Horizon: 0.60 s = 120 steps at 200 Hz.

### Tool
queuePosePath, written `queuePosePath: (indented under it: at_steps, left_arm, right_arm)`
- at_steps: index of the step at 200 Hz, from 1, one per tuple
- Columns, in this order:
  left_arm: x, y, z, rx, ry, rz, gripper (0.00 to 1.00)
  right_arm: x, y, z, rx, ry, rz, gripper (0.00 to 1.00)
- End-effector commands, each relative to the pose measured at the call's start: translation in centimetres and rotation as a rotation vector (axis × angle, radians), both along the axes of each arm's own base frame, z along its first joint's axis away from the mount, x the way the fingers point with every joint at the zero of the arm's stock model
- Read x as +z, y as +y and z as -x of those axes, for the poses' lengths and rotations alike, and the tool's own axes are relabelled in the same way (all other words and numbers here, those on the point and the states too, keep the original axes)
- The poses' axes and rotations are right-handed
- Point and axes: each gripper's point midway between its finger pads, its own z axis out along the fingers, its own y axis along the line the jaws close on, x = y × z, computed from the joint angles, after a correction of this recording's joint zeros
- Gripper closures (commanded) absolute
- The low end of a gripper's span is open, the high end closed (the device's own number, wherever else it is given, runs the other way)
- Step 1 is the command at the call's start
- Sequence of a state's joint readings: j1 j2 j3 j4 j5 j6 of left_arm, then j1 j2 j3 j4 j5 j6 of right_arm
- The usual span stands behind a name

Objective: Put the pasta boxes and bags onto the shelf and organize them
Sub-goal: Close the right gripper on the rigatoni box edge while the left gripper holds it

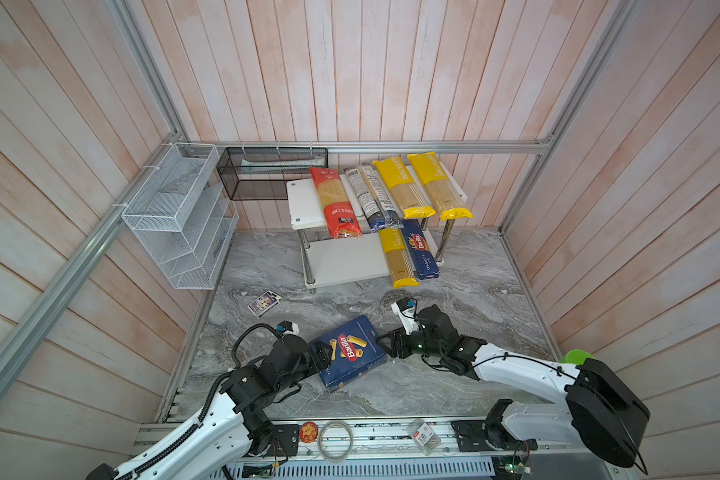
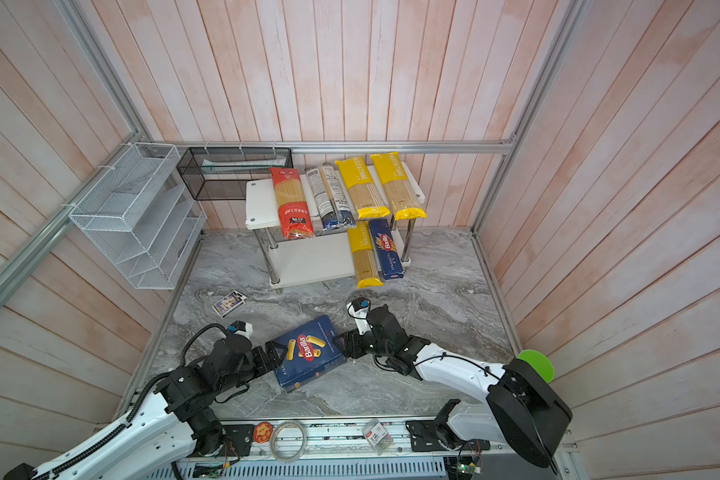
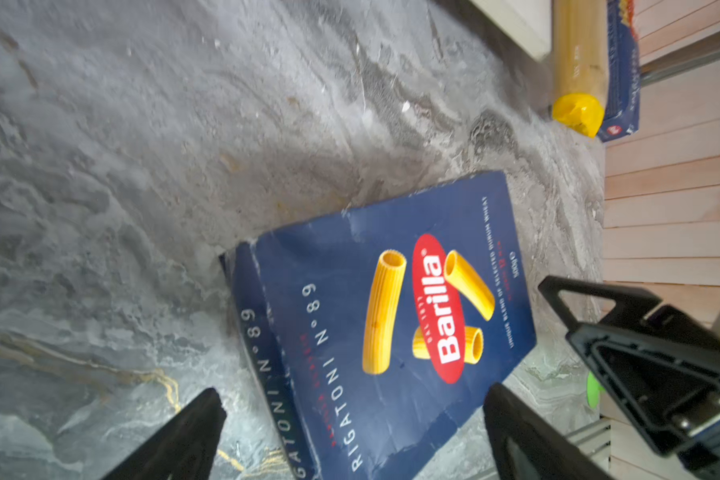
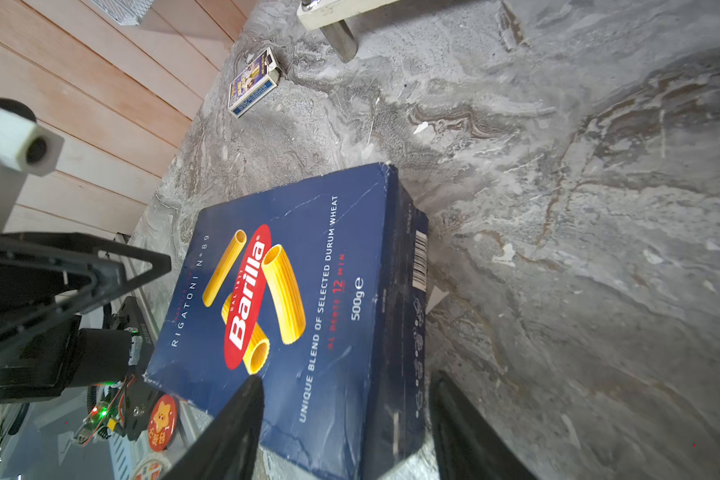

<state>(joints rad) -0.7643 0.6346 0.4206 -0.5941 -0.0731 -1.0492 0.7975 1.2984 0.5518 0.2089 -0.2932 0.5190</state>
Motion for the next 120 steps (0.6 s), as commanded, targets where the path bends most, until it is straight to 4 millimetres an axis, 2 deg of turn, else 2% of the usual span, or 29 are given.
queuePosePath:
  at_steps: [1,18,56,120]
  left_arm:
    - [-0.8,-1.2,0.6,-0.02,0.012,0.057,0.0]
    - [-0.9,-2.1,0.2,-0.054,-0.008,0.052,0.0]
    - [-0.3,-2.8,-1.2,-0.081,-0.057,-0.003,0.0]
    - [-0.4,-3.1,-1.5,-0.079,-0.082,0.018,0.0]
  right_arm:
    - [0.4,1.4,-0.1,0.067,-0.008,-0.014,0.37]
    - [0.2,1.6,-0.1,0.077,-0.002,-0.017,0.37]
    - [-0.7,0.9,-0.1,0.048,0.001,0.004,0.37]
    - [-2.2,0.8,-0.2,0.042,0.02,0.03,0.37]
